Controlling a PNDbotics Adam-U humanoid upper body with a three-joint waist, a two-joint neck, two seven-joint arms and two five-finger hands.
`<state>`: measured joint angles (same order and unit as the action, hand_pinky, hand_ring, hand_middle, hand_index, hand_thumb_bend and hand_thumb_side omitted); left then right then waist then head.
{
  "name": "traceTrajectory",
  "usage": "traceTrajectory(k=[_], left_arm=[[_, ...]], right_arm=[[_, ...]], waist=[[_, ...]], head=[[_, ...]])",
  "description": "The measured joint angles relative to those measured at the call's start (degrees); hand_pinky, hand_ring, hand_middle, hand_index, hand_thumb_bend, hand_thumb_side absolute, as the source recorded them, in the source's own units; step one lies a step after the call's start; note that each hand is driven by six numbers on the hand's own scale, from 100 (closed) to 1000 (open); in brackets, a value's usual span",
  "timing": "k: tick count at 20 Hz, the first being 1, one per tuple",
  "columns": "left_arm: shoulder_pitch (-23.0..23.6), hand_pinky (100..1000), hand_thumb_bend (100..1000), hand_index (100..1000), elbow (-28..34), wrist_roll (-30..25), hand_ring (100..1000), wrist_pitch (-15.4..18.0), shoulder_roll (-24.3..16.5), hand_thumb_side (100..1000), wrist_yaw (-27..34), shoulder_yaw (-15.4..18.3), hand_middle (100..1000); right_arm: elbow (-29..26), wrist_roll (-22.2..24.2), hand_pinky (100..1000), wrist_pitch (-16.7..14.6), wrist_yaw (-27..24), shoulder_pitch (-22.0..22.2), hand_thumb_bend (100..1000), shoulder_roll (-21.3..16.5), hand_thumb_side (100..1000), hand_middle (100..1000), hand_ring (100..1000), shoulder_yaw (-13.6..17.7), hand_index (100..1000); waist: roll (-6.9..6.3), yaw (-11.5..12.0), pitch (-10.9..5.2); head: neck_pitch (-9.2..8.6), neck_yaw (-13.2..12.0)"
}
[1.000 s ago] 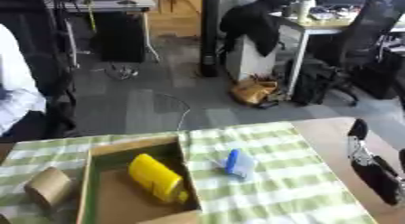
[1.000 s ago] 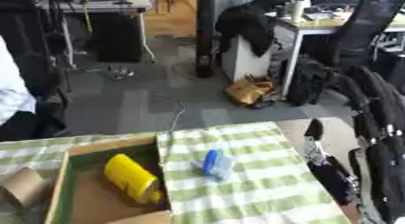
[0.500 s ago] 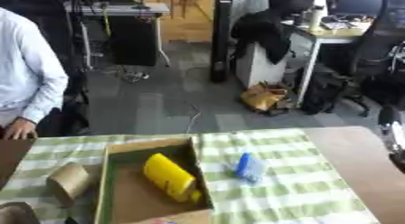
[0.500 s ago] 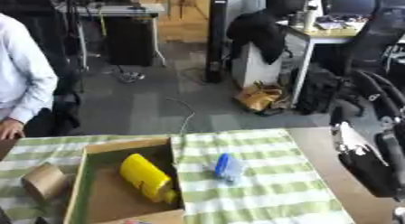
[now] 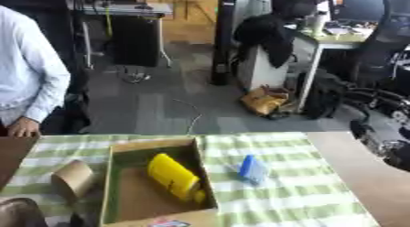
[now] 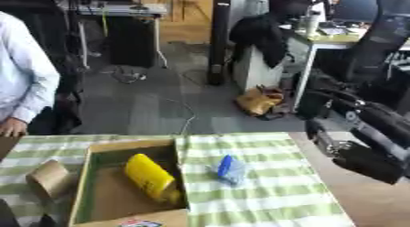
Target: Pick up objects on the table and place them in the box.
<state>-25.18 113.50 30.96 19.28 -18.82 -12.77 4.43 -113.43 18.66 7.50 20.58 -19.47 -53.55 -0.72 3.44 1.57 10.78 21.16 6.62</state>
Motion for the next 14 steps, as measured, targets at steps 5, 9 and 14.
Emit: traceTrajectory(k=[5,9,14], left_arm=[[-0.5,921,100,988,0.0,-0.7,962,-0.1,0.5,1000,0.2,-0.5,943],[-0.9,921,100,989,0.0,-1.1,962,0.0,0.9,1000,0.4,-0.8,944],[-1.6,920,100,988,0.0,-1.9,962,0.1,1.5,1000,0.7,-1.4,944]], right_arm=[[0.1,4.1,914,4.7,-0.7,-1.1,100,-1.7,1000,971,1000,-2.5,1000],[3.7,6.6,962,5.8,-0.3,-3.6,100,-1.9,1000,1000,1000,-4.7,1000],[11.1,10.1,971,3.2,2.1,-6.7,100,-1.9,1000,1000,1000,-6.6,1000]], waist=[[0.14,0.8,0.16],[0.06,1.8,0.21],[-0.23,3.2,0.64]], head=[[0.4,1.0],[0.38,2.0],[-0.4,3.5]])
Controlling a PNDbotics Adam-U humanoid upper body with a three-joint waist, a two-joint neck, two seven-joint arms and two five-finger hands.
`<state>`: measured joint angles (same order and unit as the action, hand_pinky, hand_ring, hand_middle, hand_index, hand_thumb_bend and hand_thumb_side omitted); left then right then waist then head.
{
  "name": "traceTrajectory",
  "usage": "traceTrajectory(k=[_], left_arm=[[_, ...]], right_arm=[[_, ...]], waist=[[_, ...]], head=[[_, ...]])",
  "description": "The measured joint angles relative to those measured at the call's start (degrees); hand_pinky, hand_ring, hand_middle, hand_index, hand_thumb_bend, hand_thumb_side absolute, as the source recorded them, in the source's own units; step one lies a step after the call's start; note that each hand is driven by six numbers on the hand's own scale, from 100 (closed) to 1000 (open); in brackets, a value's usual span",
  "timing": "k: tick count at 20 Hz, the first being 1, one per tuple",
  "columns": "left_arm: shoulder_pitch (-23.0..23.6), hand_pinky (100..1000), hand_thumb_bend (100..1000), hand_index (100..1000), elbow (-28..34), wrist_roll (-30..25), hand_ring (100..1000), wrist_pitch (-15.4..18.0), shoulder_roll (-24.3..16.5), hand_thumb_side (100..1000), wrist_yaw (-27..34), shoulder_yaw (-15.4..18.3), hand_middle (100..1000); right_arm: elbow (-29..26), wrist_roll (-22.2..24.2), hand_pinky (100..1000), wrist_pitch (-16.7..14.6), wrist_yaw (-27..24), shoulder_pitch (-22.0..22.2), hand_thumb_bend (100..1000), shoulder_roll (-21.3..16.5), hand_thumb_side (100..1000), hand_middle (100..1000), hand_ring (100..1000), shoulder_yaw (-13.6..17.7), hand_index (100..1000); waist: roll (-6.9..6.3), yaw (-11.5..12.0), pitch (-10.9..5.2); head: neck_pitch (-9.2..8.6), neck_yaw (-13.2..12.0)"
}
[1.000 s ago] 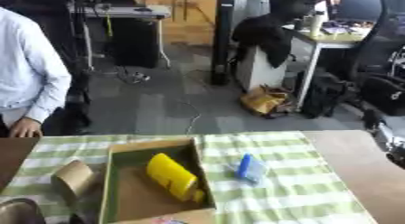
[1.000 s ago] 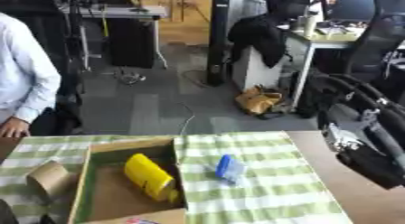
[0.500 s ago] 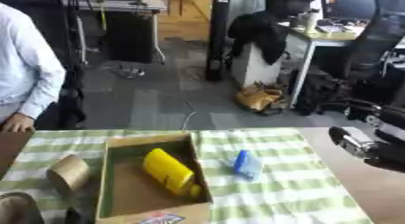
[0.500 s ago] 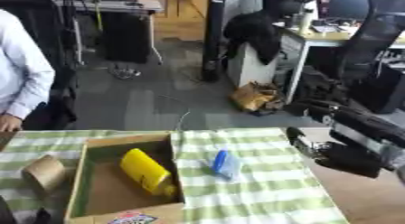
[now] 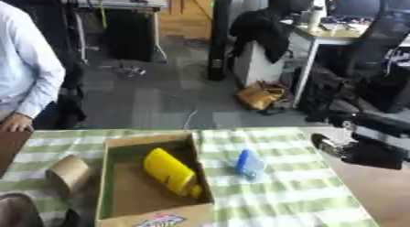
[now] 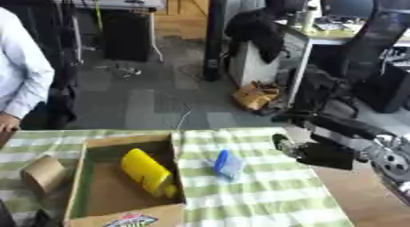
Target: Pick up objects on the table and place them in the box.
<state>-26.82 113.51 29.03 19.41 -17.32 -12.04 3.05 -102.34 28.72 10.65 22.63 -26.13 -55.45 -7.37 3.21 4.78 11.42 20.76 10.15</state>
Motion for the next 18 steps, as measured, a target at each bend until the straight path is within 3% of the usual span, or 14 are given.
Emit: traceTrajectory(k=[6,11,14,18], left_arm=[[-0.8,920,100,989,0.0,-0.4,963,0.1,0.2,1000,0.0,-0.2,944],[-1.5,919,100,988,0.0,-0.6,964,0.3,0.6,1000,0.2,-0.4,945],[-1.7,920,100,988,0.0,-0.7,964,0.3,1.0,1000,0.2,-0.4,945],[-1.7,920,100,988,0.0,-0.7,965,0.3,1.5,1000,0.3,-0.6,946]], right_arm=[[5.8,-2.8,967,-2.6,4.9,-3.2,100,0.6,1000,1000,1000,-1.4,1000],[11.0,-4.8,992,-3.6,6.9,-4.7,100,2.5,1000,998,1000,-2.6,1000],[14.1,-7.7,1000,-2.8,9.9,-6.4,195,3.9,1000,1000,1000,-2.8,1000],[19.0,-13.5,1000,-0.8,16.3,-9.6,171,7.1,1000,1000,1000,-4.2,1000]], waist=[[-0.23,1.1,0.65],[-0.28,1.8,1.62],[-0.53,1.8,2.04],[-1.31,2.0,2.29]], head=[[-1.26,1.4],[-1.26,2.0],[-1.29,3.0],[-1.74,5.1]])
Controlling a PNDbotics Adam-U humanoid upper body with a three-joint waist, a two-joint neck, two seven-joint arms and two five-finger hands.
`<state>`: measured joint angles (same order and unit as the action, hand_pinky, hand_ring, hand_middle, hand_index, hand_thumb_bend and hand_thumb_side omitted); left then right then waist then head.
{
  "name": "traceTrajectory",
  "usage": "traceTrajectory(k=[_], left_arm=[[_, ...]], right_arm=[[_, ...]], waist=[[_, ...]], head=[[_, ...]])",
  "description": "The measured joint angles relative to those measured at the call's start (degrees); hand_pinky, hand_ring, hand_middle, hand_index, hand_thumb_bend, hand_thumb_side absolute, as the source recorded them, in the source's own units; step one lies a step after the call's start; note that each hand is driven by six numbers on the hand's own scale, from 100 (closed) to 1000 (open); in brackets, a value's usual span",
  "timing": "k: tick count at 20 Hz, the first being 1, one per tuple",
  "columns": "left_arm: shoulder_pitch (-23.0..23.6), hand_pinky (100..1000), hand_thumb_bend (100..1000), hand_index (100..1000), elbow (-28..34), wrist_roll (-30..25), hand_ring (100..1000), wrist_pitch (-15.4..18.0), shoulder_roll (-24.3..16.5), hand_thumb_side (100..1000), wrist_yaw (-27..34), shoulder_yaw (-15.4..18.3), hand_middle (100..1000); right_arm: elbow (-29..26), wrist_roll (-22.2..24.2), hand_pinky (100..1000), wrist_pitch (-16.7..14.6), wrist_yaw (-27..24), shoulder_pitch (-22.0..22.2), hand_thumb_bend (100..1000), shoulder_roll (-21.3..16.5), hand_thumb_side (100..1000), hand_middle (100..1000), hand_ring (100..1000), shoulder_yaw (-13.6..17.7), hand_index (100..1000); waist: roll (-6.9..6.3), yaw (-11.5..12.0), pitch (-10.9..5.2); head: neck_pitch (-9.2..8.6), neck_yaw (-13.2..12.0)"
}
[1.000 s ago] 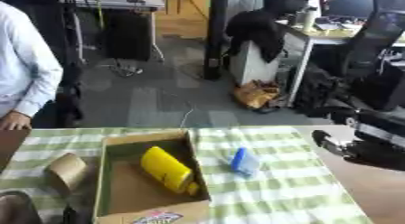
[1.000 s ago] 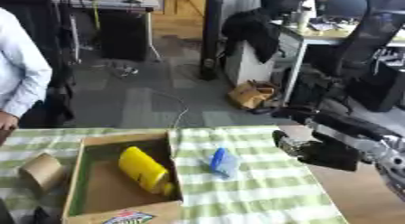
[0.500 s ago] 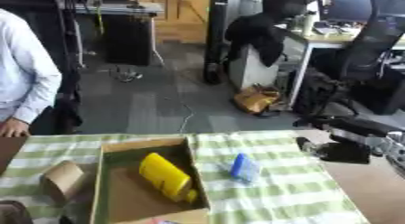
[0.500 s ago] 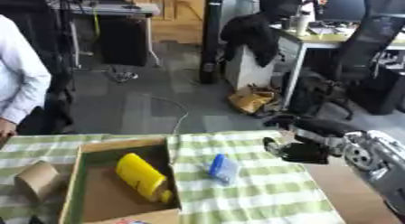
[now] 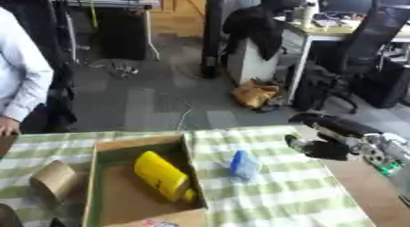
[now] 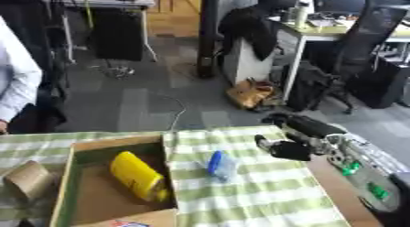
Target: Pick up objects on the table and place them in the box.
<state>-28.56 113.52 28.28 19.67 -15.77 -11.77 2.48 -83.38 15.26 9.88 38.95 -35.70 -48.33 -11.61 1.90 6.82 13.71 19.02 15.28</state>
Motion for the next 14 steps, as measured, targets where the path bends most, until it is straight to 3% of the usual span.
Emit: traceTrajectory(k=[6,14], left_arm=[[0.0,920,100,988,0.0,0.0,965,-0.1,0.5,1000,0.0,-0.1,946],[0.0,920,100,988,0.0,-0.3,966,-0.3,0.6,1000,-0.1,-0.1,947]], right_arm=[[5.9,-1.8,1000,0.2,3.1,-2.8,154,3.7,1000,1000,1000,-2.7,1000],[9.0,2.5,1000,-0.7,2.7,-5.2,171,6.3,1000,1000,1000,-4.3,1000]], waist=[[-0.3,0.4,0.1],[-0.61,0.4,0.15]], head=[[-0.54,1.6],[-0.54,3.1]])
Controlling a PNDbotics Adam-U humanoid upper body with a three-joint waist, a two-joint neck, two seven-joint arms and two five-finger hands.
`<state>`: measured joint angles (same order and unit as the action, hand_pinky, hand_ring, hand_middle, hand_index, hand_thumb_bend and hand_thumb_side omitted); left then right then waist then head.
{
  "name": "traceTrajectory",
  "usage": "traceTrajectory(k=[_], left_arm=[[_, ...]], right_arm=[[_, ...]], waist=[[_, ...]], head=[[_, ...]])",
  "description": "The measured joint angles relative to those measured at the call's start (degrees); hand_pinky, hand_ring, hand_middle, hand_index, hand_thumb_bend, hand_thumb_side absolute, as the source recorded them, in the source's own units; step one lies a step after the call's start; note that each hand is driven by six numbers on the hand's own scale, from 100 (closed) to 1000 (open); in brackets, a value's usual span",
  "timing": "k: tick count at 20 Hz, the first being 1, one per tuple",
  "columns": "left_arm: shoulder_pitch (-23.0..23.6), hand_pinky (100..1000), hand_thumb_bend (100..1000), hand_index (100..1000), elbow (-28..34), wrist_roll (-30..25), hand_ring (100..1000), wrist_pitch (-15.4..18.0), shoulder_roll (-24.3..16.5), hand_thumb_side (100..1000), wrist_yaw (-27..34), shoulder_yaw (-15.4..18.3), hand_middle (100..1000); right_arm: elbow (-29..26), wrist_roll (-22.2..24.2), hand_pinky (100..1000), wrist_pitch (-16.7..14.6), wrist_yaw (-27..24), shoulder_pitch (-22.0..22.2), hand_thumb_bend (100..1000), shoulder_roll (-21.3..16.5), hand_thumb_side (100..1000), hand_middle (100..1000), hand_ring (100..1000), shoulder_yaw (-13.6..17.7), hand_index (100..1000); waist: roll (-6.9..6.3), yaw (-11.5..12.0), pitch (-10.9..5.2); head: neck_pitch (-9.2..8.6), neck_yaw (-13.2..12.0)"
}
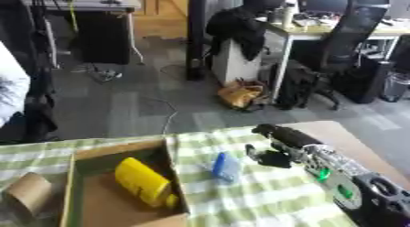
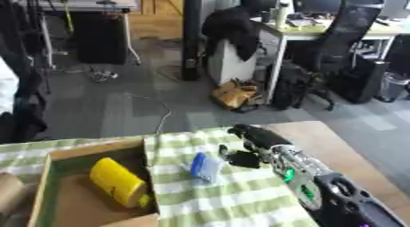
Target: Pick up objects on the table and place them in the box.
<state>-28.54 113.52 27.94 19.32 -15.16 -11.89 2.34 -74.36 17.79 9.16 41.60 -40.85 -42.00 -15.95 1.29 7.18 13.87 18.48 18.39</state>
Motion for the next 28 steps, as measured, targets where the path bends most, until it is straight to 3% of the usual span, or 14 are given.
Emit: traceTrajectory(k=[10,16,28], left_arm=[[0.0,921,100,986,0.0,-0.2,965,-0.2,0.9,1000,0.0,-0.1,947],[-0.2,921,100,986,0.0,-0.3,965,-0.1,1.2,1000,0.0,-0.3,947],[-0.6,923,100,983,0.0,-0.4,965,0.0,1.4,1000,0.0,-0.3,944]], right_arm=[[-0.7,7.1,1000,-2.7,-2.4,-0.2,219,0.8,1000,1000,1000,-0.7,1000],[-0.7,8.4,1000,-4.2,-2.5,-0.6,198,1.3,1000,1000,1000,-1.0,1000],[-0.7,8.8,1000,-4.3,-1.8,-0.4,266,1.5,1000,1000,1000,-0.9,1000]], waist=[[0.15,1.2,1.01],[0.22,1.7,1.71],[0.95,2.5,2.96]], head=[[-0.07,1.0],[-0.53,1.4],[-1.5,1.4]])
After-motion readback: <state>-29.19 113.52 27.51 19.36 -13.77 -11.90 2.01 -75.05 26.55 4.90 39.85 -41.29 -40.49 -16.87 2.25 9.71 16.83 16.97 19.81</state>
